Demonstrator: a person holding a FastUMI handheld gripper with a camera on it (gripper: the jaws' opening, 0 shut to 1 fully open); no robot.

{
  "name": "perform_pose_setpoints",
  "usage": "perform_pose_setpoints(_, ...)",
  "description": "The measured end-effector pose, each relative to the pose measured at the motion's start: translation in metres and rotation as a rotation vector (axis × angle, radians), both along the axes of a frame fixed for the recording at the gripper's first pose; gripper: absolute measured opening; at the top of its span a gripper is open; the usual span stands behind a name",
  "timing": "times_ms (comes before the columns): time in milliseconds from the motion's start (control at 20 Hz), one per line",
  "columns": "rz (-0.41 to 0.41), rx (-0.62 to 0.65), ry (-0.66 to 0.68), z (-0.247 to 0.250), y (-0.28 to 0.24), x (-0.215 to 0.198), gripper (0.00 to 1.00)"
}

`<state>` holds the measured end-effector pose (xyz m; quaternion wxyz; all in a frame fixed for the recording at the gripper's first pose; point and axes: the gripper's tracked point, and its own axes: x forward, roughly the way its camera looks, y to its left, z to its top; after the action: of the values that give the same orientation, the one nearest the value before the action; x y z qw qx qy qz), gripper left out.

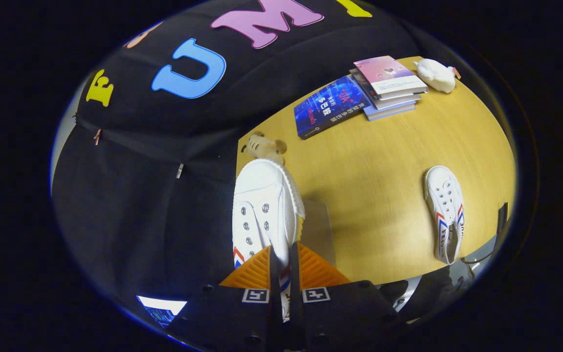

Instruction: Open the storage box then place both shoes into the box .Put the left shoe in first, then the right shoe, with the right side of both shoes facing outward in a uniform manner.

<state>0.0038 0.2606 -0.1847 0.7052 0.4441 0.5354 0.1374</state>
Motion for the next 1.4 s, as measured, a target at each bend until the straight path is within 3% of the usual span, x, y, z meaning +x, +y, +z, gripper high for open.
perform_pose_setpoints(250,0.083,0.076,0.076,0.007,0.082,-0.018,0.10)
perform_pose_setpoints(500,0.134,0.023,0.130,-0.034,0.139,-0.026,0.10)
perform_pose_setpoints(1100,0.119,-0.078,0.157,-0.098,0.178,-0.012,0.10)
perform_pose_setpoints(1250,0.181,-0.026,0.151,-0.108,0.197,-0.019,0.10)
perform_pose_setpoints(1400,0.185,0.045,0.138,-0.099,0.202,-0.025,0.68)
